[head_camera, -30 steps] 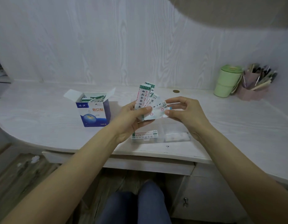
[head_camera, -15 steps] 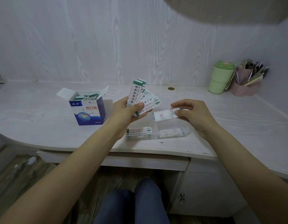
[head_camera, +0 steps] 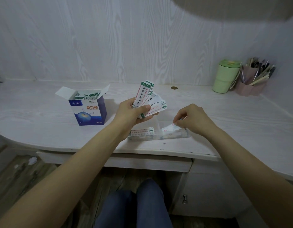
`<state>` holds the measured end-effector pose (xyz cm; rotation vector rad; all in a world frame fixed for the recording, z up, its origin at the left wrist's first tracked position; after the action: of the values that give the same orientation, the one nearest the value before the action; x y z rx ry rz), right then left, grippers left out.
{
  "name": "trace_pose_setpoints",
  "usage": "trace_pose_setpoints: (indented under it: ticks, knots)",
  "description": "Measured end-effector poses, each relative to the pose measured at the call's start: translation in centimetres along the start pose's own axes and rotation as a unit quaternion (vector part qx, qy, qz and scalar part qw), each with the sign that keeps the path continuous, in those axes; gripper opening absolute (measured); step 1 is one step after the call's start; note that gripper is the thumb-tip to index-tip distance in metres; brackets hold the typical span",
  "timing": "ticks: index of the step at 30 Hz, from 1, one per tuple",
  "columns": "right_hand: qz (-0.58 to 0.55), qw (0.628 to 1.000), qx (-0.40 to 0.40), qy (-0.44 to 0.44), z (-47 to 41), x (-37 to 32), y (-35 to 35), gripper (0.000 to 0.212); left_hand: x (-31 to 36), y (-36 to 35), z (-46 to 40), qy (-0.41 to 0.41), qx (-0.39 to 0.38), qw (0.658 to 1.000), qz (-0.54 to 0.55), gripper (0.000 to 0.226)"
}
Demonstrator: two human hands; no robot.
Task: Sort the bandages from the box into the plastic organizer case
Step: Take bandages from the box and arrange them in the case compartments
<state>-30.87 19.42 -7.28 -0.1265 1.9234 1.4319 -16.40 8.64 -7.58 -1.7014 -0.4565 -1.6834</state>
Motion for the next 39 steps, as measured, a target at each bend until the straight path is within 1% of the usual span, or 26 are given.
trace_pose_setpoints:
  ticks: [4,7,11,14,22,24,29,32,34,36,39]
  knots:
    - [0.092,0.995,-0.033,0.025,-0.2,-0.5,-0.4,0.021,-0.2,0.3,-0.2,0.005,-0.001,1.0,-0.002,0.028]
    - [0.175,0.982,-0.051,0.048,0.0,-1.2,-0.7,0.017,-0.2,0.3,-0.1,0.007,-0.002,1.0,0.005,0.023]
    - [0.271,0.959,-0.052,0.071,0.1,-2.0,-0.6,0.018,-0.1,0.1,0.1,0.002,-0.009,1.0,0.003,0.021]
    - [0.308,0.946,-0.054,0.084,0.2,-2.2,-0.7,0.02,-0.1,0.0,0.1,0.0,-0.013,1.0,-0.006,0.021]
    - [0.301,0.947,-0.086,0.072,0.0,-1.8,-1.0,0.022,-0.2,-0.9,0.0,-0.002,-0.023,1.0,-0.018,0.023]
    - [0.29,0.95,-0.096,0.071,-0.2,-1.7,-1.2,0.02,-0.2,-0.9,0.0,-0.002,-0.022,1.0,-0.016,0.023]
    - [0.228,0.967,-0.094,0.067,-0.4,-1.2,-1.2,0.016,0.0,-0.8,0.2,-0.005,-0.024,1.0,-0.014,0.023]
    - [0.188,0.976,-0.093,0.062,-0.3,-1.0,-0.7,0.01,0.0,-0.8,0.2,-0.004,-0.024,1.0,-0.011,0.023]
    - [0.172,0.981,-0.074,0.056,-0.1,-1.1,0.0,0.008,-0.1,-0.9,0.1,-0.002,-0.026,1.0,-0.012,0.023]
    - [0.186,0.98,-0.05,0.039,0.0,-1.0,0.8,0.015,-0.2,-1.0,0.1,-0.002,-0.03,0.999,-0.014,0.023]
    - [0.221,0.973,-0.067,0.001,0.2,-0.8,0.4,0.035,-0.1,-1.1,0.1,-0.003,-0.03,0.999,-0.017,0.023]
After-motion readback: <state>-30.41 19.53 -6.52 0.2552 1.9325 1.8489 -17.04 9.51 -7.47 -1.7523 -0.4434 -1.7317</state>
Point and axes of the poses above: each hand's wrist, its own z-axis away from the middle knuckle, its own y-axis out of the back of the hand, x = y × z, the point moved 10 cm from there along -z, towards the middle knuckle, and after that the axes turned 5 degrees about y, right-handed, at the moved point
